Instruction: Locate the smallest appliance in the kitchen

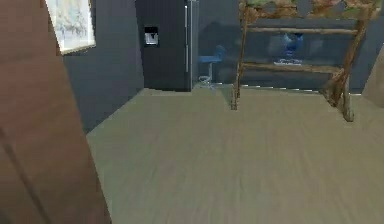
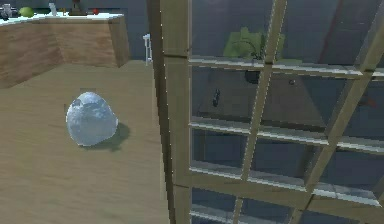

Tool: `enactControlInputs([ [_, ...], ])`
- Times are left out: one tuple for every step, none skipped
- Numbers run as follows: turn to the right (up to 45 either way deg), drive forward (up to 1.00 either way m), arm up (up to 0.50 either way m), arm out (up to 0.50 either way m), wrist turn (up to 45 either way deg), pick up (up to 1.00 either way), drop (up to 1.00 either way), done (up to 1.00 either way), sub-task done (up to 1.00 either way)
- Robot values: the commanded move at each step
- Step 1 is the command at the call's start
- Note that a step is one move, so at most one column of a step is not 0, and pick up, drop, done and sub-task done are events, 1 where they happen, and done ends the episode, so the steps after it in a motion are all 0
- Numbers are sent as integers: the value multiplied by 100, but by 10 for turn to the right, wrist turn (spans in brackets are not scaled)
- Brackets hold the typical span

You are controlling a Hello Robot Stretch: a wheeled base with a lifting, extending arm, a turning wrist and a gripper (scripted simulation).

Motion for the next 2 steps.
enactControlInputs([
  [30, 0, 0, 0, 0, 0, 0, 0, 0],
  [450, 0, 0, 0, 0, 0, 0, 0, 0],
])
